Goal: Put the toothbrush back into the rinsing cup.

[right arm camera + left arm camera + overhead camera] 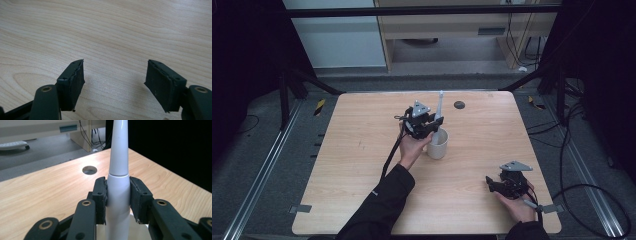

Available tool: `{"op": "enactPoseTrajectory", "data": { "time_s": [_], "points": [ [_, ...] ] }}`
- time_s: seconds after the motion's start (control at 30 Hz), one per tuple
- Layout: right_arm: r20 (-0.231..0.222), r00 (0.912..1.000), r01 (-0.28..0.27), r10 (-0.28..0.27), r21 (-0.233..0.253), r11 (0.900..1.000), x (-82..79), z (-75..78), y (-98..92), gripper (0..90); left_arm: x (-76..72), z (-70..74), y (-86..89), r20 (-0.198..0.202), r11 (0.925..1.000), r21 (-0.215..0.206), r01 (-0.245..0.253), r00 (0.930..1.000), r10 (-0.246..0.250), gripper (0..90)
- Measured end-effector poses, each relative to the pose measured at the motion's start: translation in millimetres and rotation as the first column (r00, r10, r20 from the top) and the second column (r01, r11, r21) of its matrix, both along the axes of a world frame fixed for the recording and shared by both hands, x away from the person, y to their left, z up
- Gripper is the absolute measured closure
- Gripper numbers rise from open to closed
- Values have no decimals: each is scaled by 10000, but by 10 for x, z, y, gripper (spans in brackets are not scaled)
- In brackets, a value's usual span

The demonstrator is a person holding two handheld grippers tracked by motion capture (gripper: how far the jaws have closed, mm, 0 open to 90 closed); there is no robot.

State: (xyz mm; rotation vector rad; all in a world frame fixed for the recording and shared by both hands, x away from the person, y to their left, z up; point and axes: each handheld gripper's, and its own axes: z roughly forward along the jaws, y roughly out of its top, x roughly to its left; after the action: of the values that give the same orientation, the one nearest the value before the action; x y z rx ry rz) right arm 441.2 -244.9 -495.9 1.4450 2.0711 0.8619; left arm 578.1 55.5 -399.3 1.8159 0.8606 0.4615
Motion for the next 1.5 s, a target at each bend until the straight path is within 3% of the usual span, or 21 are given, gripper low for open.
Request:
{"op": "enactPoseTrajectory", "data": {
  "time_s": [0.47,0.9,1.27,1.5],
  "points": [
    [-7,10000,-5,5,-9,10000,-1,1,6,309,11,-152,-29,-545,9984,546,151,9984,-121,669],
    [19,10000,-26,26,-22,10000,-1,0,12,305,-18,-159,-5,-520,9982,548,232,9984,-203,653],
    [5,10000,-36,36,-97,9999,1,0,14,303,-108,-147,111,-327,9965,761,350,9989,-326,604],
    [-4,10000,14,-14,-28,10000,-7,4,10,300,-253,-57,321,-296,9959,813,401,9988,-378,583]
  ]
}}
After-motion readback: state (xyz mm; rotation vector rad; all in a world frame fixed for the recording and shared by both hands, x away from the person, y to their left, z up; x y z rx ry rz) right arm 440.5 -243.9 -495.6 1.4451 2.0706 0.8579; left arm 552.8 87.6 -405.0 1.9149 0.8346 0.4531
